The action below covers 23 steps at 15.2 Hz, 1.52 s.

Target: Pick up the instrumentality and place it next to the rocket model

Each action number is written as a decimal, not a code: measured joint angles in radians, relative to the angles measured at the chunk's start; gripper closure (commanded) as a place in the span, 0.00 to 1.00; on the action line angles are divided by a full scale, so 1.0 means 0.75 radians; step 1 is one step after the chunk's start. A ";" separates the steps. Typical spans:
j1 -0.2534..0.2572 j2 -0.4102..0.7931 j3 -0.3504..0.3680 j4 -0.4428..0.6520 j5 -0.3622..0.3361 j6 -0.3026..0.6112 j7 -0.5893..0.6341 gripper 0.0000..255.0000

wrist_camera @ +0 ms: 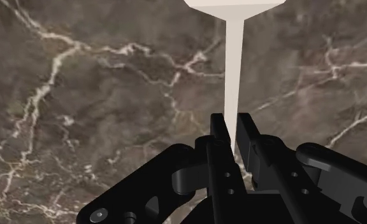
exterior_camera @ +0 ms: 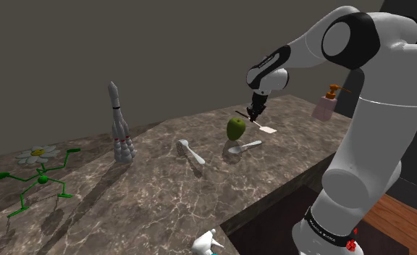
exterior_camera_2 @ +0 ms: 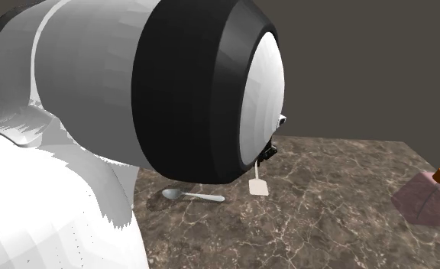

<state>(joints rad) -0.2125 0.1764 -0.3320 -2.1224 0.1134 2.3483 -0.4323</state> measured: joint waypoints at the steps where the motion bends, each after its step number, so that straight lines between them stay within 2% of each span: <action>1: 0.000 0.000 0.000 0.000 0.000 0.000 0.000 1.00; 8: 0.002 -0.016 -0.002 0.004 -0.008 -0.018 0.006 1.00; 23: 0.014 -0.145 -0.011 0.129 -0.077 -0.263 0.060 1.00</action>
<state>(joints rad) -0.2022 0.0677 -0.3403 -2.0256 0.0554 2.1512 -0.3869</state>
